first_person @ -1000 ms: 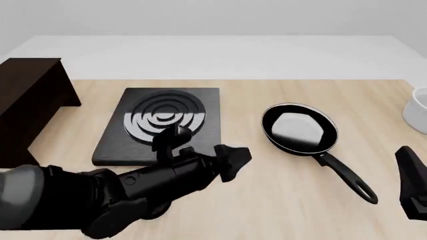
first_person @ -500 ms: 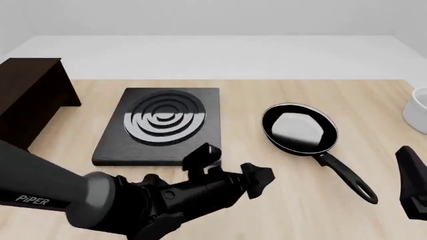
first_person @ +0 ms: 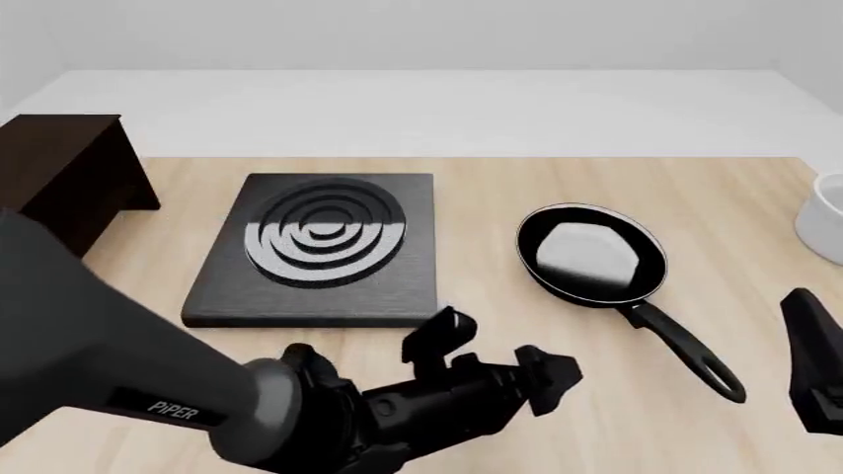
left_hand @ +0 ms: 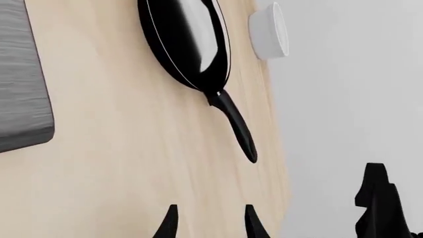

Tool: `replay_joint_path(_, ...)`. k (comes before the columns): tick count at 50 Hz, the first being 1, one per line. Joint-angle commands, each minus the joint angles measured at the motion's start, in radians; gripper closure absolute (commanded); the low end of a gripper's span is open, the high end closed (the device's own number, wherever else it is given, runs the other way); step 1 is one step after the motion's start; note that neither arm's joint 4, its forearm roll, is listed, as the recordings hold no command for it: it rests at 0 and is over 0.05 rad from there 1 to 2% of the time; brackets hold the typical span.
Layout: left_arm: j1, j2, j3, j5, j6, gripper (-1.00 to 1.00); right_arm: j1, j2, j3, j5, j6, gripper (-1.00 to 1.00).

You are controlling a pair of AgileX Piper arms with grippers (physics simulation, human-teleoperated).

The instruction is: Put the frying pan on top of the cabinet.

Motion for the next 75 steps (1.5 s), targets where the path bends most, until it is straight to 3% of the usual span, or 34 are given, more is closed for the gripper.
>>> replay_joint_path(1,-0.018,0.023,-0.056,0.016,-0.022,-1.00,0.002,0.002,0.006,-0.005,0.005,-1.00)
replay_joint_path(51,0.000,0.196,-0.287,0.094,-0.051,-1.00,-0.001,0.007,0.009,-0.016,0.024,-1.00)
replay_joint_path(75,-0.019,0.250,-0.354,0.116,-0.064,-1.00,0.000,0.008,0.007,-0.015,0.033,-1.00)
